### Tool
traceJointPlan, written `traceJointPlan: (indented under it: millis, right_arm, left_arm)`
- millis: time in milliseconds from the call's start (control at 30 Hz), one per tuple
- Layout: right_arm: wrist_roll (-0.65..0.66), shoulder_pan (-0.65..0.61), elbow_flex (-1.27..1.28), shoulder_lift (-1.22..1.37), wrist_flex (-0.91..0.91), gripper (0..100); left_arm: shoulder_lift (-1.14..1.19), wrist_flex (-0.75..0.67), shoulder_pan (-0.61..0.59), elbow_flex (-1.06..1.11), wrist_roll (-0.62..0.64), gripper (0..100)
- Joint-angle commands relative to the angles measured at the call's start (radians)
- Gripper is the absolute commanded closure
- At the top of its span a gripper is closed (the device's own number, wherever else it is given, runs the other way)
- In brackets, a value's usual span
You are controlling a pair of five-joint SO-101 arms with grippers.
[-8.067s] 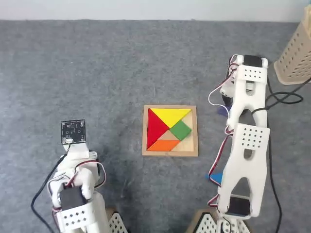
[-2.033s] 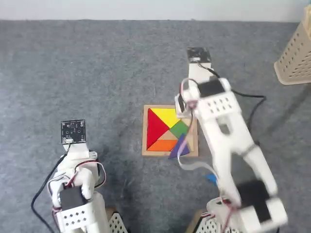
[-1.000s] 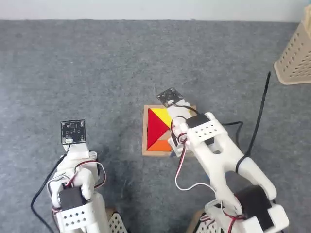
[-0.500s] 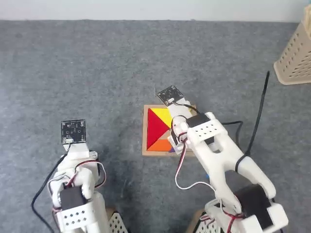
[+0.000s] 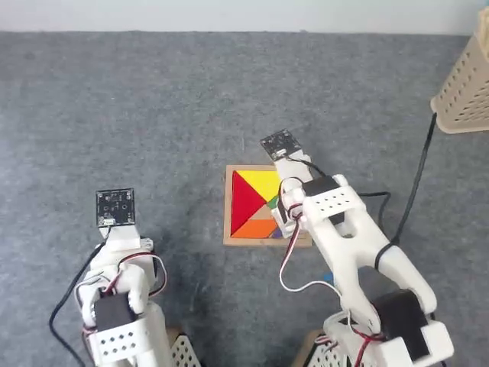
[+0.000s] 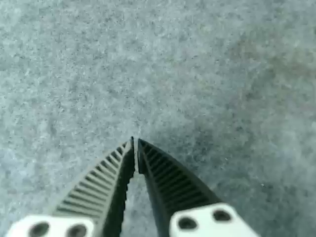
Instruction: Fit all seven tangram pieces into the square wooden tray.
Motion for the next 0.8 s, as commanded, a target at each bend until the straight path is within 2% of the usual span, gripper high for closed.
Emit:
traceJointPlan:
  millis: [0,133,300,500,767]
  right_arm:
    - [-0.017,0.012,-0.034,-0.021,-0.007,99.2]
    - [-0.020,-0.012,-0.032,-0.054,-0.008,99.2]
    - [-0.149,-0.045,-0.034,-0.025,-0.018,99.2]
    - [-0.138,-0.051,-0.077,0.059,-0.010,99.2]
    - [-0.138,-0.048,-0.106,-0.001,0.002,99.2]
  left_arm:
    - [-0.014,0.006,0.003,-0.010,0.009,99]
    - [-0.014,0.006,0.003,-0.010,0.009,99]
    - [-0.014,0.006,0.003,-0.010,0.009,99]
    - [-0.014,0.006,0.003,-0.010,0.009,99]
    - [-0.014,0.006,0.003,-0.010,0.009,99]
